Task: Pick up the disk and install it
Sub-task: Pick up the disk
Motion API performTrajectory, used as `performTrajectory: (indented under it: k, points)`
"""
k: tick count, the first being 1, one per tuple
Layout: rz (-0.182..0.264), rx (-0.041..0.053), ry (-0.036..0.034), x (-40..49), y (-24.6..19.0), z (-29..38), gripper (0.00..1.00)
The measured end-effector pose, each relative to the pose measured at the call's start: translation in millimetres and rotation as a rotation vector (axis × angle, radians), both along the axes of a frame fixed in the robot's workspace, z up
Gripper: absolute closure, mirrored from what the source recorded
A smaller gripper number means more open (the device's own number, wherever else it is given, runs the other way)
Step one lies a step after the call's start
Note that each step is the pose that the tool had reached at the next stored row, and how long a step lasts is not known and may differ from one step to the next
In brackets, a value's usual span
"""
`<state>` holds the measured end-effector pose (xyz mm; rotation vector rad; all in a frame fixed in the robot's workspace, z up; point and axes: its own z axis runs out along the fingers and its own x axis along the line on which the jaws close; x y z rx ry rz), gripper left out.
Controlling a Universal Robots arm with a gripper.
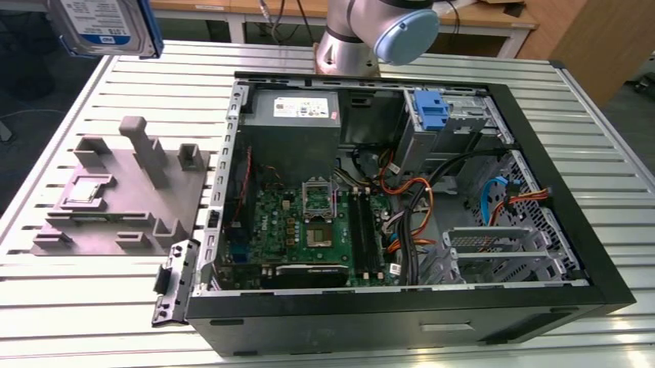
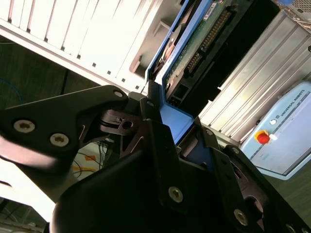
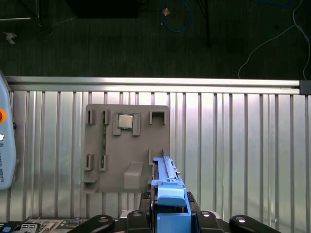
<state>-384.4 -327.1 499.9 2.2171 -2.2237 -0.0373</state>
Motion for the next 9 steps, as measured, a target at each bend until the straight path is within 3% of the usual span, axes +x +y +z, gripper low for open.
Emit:
performTrajectory:
  k: [9]
  points:
    - [0.0, 0.0, 0.0, 4.3, 0.0, 0.0, 0.64]
